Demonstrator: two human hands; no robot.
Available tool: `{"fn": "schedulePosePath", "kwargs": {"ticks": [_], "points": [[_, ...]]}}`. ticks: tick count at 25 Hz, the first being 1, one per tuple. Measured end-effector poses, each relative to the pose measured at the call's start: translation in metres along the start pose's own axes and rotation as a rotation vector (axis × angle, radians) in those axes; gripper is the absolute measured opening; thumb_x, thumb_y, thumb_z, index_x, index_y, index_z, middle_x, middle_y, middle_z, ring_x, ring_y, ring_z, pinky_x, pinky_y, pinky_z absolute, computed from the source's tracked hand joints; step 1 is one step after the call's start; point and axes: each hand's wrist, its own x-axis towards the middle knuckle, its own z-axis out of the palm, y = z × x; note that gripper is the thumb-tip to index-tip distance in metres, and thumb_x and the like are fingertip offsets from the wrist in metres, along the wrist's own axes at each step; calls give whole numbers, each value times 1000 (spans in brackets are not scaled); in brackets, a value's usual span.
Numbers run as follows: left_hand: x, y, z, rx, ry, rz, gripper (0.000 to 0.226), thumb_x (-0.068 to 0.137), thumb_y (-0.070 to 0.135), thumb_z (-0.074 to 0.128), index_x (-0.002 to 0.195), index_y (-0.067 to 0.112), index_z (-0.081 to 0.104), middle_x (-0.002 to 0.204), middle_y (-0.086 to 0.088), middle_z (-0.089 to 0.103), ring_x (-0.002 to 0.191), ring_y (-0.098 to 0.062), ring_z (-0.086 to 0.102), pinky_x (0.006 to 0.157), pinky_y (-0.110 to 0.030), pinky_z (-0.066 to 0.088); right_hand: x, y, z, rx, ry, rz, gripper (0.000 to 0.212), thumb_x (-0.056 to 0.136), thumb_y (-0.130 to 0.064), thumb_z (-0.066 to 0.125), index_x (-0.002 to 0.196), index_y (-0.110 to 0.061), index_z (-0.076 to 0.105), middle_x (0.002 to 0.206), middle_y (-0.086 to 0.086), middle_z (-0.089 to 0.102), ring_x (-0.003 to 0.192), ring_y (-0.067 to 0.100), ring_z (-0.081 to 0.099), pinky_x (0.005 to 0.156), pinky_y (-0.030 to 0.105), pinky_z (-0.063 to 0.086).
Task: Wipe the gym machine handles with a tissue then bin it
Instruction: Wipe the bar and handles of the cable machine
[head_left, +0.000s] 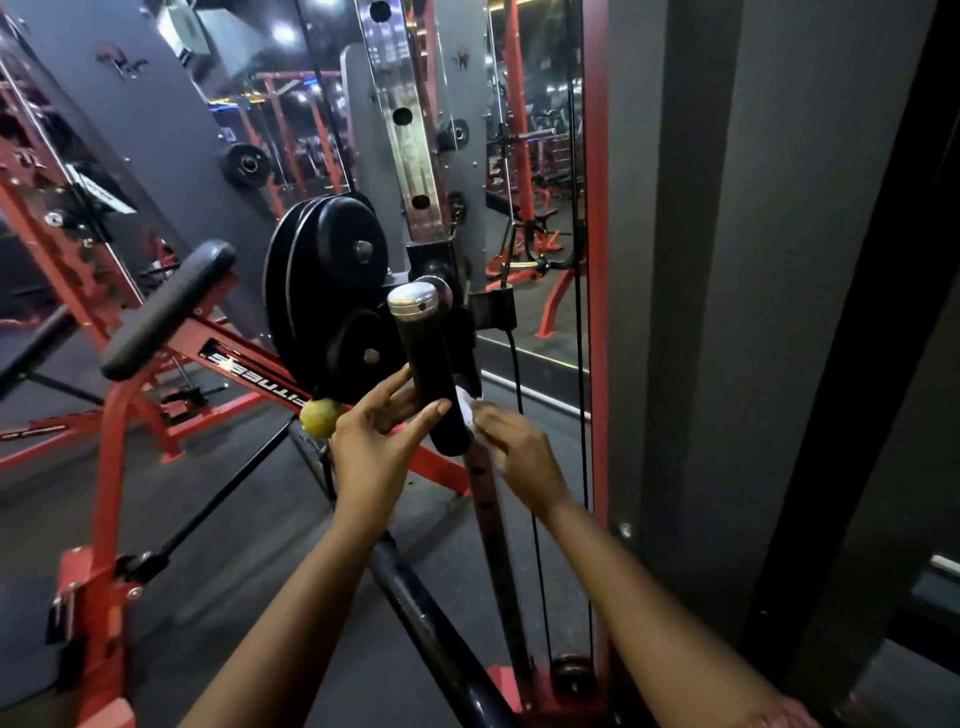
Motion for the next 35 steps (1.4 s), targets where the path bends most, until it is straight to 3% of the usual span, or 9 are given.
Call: {"fn": "schedulePosePath", "kwargs": {"ticks": [2, 6, 11, 13, 16, 20, 26, 30, 35], "points": [[1, 1, -1, -31, -18, -20, 60, 68, 18, 71, 125, 10, 55, 106, -5, 69, 101, -10, 66, 89, -26, 53, 22, 7, -2, -26, -49, 24, 34, 92, -16, 49, 125, -12, 56, 124, 8, 60, 115, 17, 55, 98, 25, 44], [1, -1, -3, -48, -36, -35, 59, 70, 15, 71, 126, 8, 55, 106, -8, 70, 102, -15, 66, 92, -34, 52, 44, 8, -3, 92, -210, 194, 34, 91, -5, 46, 123, -7, 56, 129, 10, 55, 120, 14, 46, 91, -4, 25], [2, -4, -4, -31, -47, -31, 57, 72, 16, 71, 127, 10, 54, 106, -5, 70, 103, -15, 66, 93, -40, 51, 10, -1, 6, 92, 48, 2, 33, 86, -11, 51, 117, -7, 61, 114, 10, 65, 106, 10, 58, 94, 18, 44], [2, -5, -3, -31, -34, -27, 58, 70, 17, 71, 126, 11, 55, 106, -4, 70, 103, -15, 66, 93, -41, 51, 12, 4, 4, 125, 43, 4, 30, 88, -13, 52, 116, -11, 63, 113, 3, 66, 105, 1, 56, 93, 14, 44], [3, -6, -2, -44, -20, -37, 60, 67, 21, 72, 125, 13, 56, 104, -5, 71, 102, -15, 66, 94, -43, 50, 40, 0, -1, 339, 6, 266, 24, 92, -32, 54, 110, -23, 68, 101, -9, 69, 91, -5, 62, 79, 17, 50], [2, -5, -2, -32, -26, -29, 59, 68, 21, 71, 125, 15, 55, 104, -4, 71, 102, -15, 66, 93, -42, 51, 41, -14, 15, 328, 94, 347, 26, 90, -10, 53, 113, -12, 65, 107, -6, 64, 98, -7, 58, 81, 0, 39], [4, -7, -4, -22, -46, -16, 59, 70, 18, 71, 126, 10, 54, 105, -5, 70, 102, -14, 66, 92, -40, 52, -5, -31, 31, 291, 276, 426, 33, 87, 4, 49, 114, -10, 64, 118, 4, 64, 111, 10, 58, 97, 26, 46], [4, -7, -3, -40, -48, -18, 61, 66, 22, 71, 124, 13, 55, 105, -3, 69, 102, -12, 65, 91, -35, 52, -30, -73, 15, 673, 416, 605, 33, 86, 8, 50, 111, -9, 64, 111, 1, 66, 101, 2, 61, 91, 19, 48], [6, -8, -6, -45, -53, -32, 60, 65, 27, 74, 122, 21, 56, 107, -5, 69, 104, -14, 65, 93, -40, 50, -6, -69, 22, 735, 483, 972, 22, 90, -11, 56, 107, -17, 68, 101, 3, 70, 92, 17, 66, 78, 25, 54]]}}
